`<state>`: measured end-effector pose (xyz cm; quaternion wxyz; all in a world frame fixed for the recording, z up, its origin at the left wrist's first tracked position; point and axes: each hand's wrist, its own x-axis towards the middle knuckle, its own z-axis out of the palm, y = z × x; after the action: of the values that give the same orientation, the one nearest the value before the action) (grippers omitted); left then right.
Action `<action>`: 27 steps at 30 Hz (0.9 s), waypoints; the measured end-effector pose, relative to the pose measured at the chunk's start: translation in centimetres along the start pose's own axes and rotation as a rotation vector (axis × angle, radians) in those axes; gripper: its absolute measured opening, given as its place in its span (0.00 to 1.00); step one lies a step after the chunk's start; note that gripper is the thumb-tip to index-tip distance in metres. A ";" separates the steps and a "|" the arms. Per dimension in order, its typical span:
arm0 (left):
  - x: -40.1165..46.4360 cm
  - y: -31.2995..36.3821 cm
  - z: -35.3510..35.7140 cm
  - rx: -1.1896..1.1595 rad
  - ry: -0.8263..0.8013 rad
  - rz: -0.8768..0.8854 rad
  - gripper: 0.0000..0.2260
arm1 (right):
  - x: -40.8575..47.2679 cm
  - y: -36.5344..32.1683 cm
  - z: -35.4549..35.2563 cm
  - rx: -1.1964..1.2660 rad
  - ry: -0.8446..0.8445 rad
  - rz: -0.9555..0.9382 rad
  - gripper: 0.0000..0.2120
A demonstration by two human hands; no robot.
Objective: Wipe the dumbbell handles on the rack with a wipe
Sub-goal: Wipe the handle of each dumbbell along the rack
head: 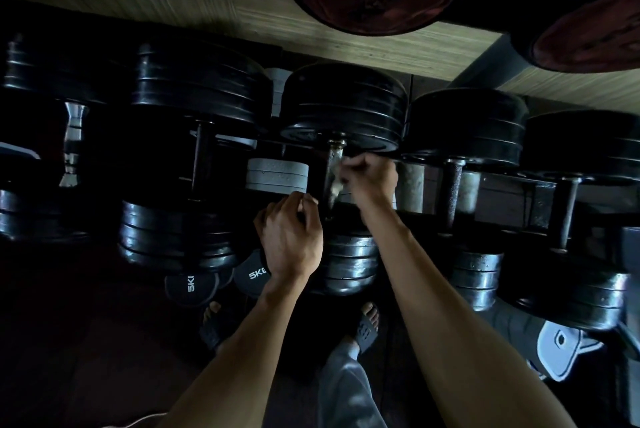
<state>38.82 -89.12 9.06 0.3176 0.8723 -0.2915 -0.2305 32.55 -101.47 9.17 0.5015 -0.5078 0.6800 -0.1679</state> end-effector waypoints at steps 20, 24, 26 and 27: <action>4.4 0.8 -3.0 -0.178 -0.596 0.037 0.23 | -4.5 2.0 -4.7 0.188 -0.357 -0.068 0.05; 5.2 1.3 -2.7 -0.335 -0.671 0.073 0.14 | -4.7 2.4 -4.9 0.227 -0.301 -0.146 0.03; 5.2 1.5 -2.3 -0.422 -0.601 0.009 0.09 | -4.7 2.7 -4.8 0.212 -0.204 -0.176 0.03; 5.3 1.5 -2.2 -0.429 -0.563 -0.022 0.08 | -4.7 3.0 -4.6 0.194 -0.157 -0.181 0.03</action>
<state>43.40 -92.60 10.42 0.3984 0.6912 -0.3030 -0.5214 26.98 -97.45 11.41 0.5827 -0.5275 0.5708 -0.2372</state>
